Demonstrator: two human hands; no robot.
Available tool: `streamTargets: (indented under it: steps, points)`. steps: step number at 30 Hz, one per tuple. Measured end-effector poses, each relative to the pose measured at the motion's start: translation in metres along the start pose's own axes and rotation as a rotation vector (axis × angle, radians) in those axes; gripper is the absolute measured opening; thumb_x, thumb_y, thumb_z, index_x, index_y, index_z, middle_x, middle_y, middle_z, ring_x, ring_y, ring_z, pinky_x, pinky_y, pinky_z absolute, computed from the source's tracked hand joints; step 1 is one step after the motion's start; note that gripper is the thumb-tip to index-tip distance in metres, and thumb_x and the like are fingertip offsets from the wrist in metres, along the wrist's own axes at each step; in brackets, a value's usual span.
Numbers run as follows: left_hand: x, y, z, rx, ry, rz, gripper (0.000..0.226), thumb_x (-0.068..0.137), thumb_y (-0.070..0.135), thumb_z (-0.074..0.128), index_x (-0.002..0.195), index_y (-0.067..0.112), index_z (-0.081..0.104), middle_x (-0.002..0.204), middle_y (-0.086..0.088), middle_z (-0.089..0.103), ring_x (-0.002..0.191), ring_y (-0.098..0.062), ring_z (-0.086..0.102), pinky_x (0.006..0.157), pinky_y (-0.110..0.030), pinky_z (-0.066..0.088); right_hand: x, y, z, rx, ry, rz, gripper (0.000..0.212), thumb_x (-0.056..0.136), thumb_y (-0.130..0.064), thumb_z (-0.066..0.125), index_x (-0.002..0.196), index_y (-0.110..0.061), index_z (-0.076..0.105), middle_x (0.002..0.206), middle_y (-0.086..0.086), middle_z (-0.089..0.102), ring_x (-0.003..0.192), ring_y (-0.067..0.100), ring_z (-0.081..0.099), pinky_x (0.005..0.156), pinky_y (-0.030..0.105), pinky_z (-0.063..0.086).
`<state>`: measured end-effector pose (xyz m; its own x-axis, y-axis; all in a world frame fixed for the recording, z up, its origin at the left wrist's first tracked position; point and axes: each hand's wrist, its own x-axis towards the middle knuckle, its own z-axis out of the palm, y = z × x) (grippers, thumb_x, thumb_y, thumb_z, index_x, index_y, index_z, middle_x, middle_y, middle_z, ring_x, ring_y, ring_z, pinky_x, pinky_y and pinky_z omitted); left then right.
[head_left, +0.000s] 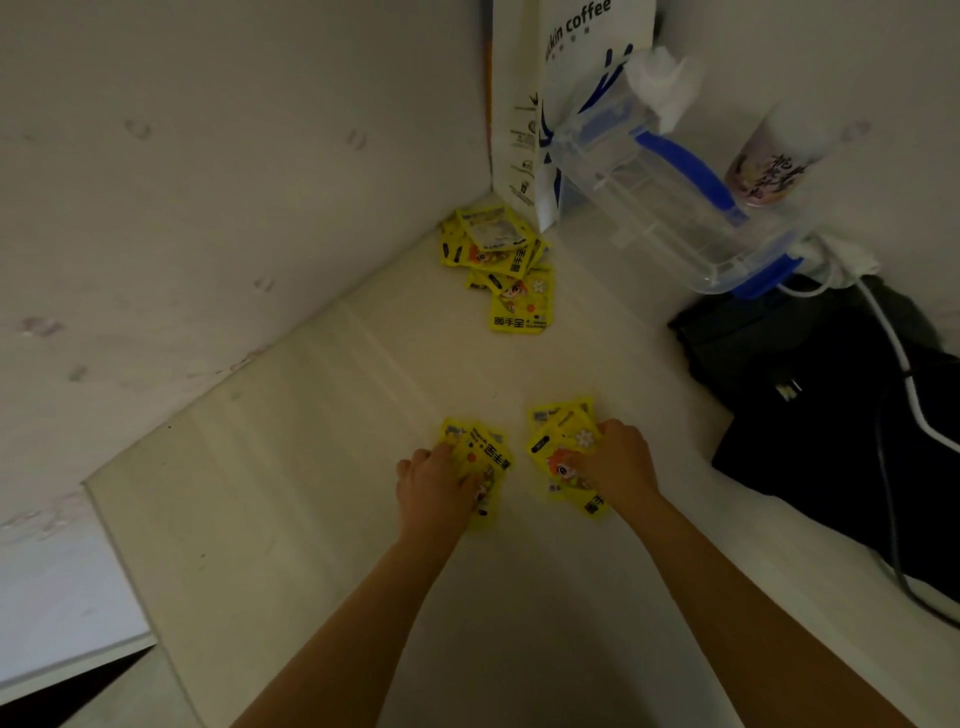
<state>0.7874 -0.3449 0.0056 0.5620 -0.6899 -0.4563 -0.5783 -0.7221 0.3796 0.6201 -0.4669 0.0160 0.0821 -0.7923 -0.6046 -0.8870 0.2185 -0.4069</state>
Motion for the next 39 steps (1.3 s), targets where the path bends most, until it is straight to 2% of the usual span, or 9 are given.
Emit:
streamTargets:
  steps: [3, 8, 12, 17, 23, 26, 31, 34, 39]
  points:
    - [0.001, 0.001, -0.004, -0.027, 0.006, 0.021, 0.039, 0.082, 0.043, 0.054, 0.108, 0.015, 0.062, 0.102, -0.004, 0.056, 0.099, -0.028, 0.056, 0.077, -0.03, 0.037, 0.005, -0.006, -0.002, 0.033, -0.042, -0.028, 0.058, 0.071, -0.039, 0.079, 0.113, -0.009, 0.053, 0.11, 0.008, 0.059, 0.095, 0.025, 0.059, 0.073, 0.033, 0.049]
    - [0.02, 0.011, -0.026, -0.211, 0.092, 0.1, 0.028, 0.08, 0.022, 0.07, 0.105, 0.009, 0.064, 0.095, -0.005, 0.054, 0.087, -0.021, 0.053, 0.07, -0.019, 0.036, 0.016, -0.026, -0.015, 0.102, -0.065, -0.095, 0.043, 0.073, -0.039, 0.077, 0.096, -0.017, 0.049, 0.09, 0.001, 0.057, 0.075, 0.017, 0.055, 0.055, 0.027, 0.041]
    - [0.055, 0.025, -0.051, -0.331, 0.129, 0.109, 0.031, 0.075, 0.019, 0.074, 0.102, 0.011, 0.06, 0.097, -0.004, 0.053, 0.083, -0.023, 0.057, 0.074, -0.037, 0.052, 0.037, -0.05, -0.034, 0.173, 0.008, -0.192, 0.032, 0.078, -0.034, 0.074, 0.081, -0.019, 0.046, 0.075, -0.005, 0.051, 0.069, 0.015, 0.051, 0.047, 0.023, 0.033]
    - [0.102, 0.057, -0.091, -0.371, 0.146, 0.152, 0.03, 0.071, 0.024, 0.075, 0.086, 0.022, 0.049, 0.093, -0.01, 0.06, 0.079, -0.031, 0.064, 0.068, -0.046, 0.057, 0.076, -0.085, -0.057, 0.144, 0.05, -0.285, 0.03, 0.08, -0.037, 0.071, 0.082, -0.02, 0.047, 0.089, 0.001, 0.056, 0.082, 0.019, 0.053, 0.059, 0.026, 0.036]
    - [0.171, 0.112, -0.128, -0.481, 0.203, 0.19, 0.024, 0.074, 0.015, 0.072, 0.088, 0.02, 0.053, 0.07, 0.01, 0.055, 0.061, -0.004, 0.055, 0.044, -0.005, 0.038, 0.117, -0.126, -0.073, 0.149, 0.083, -0.364, 0.032, 0.082, -0.039, 0.069, 0.091, -0.013, 0.052, 0.086, -0.002, 0.057, 0.083, 0.02, 0.059, 0.067, 0.028, 0.043]
    - [0.206, 0.133, -0.135, -0.518, 0.245, 0.225, 0.024, 0.076, 0.018, 0.073, 0.086, 0.019, 0.05, 0.07, 0.009, 0.054, 0.061, -0.005, 0.05, 0.042, -0.008, 0.034, 0.134, -0.142, -0.072, 0.071, 0.044, -0.424, 0.033, 0.084, -0.038, 0.067, 0.1, -0.012, 0.054, 0.097, 0.001, 0.057, 0.096, 0.023, 0.058, 0.075, 0.03, 0.044]
    - [0.25, 0.153, -0.13, -0.514, 0.153, 0.311, 0.027, 0.079, 0.02, 0.074, 0.096, 0.015, 0.054, 0.083, 0.004, 0.059, 0.076, -0.013, 0.058, 0.056, -0.019, 0.044, 0.154, -0.157, -0.061, -0.011, 0.002, -0.555, 0.042, 0.084, -0.037, 0.067, 0.11, -0.008, 0.052, 0.103, 0.0, 0.045, 0.094, 0.017, 0.048, 0.077, 0.026, 0.037]
    - [0.26, 0.155, -0.123, -0.399, 0.082, 0.372, 0.035, 0.082, 0.018, 0.07, 0.112, 0.007, 0.055, 0.099, -0.004, 0.061, 0.089, -0.016, 0.058, 0.07, -0.024, 0.045, 0.16, -0.155, -0.052, -0.085, -0.017, -0.623, 0.056, 0.08, -0.047, 0.066, 0.123, -0.016, 0.05, 0.119, 0.002, 0.054, 0.108, 0.026, 0.05, 0.086, 0.035, 0.044]
    - [0.258, 0.139, -0.111, -0.297, 0.019, 0.362, 0.053, 0.088, 0.026, 0.065, 0.135, 0.015, 0.043, 0.127, -0.009, 0.059, 0.115, -0.027, 0.056, 0.093, -0.033, 0.044, 0.152, -0.145, -0.042, -0.147, -0.009, -0.592, 0.068, 0.085, -0.046, 0.062, 0.14, -0.014, 0.039, 0.128, 0.008, 0.053, 0.128, 0.024, 0.039, 0.097, 0.035, 0.042]
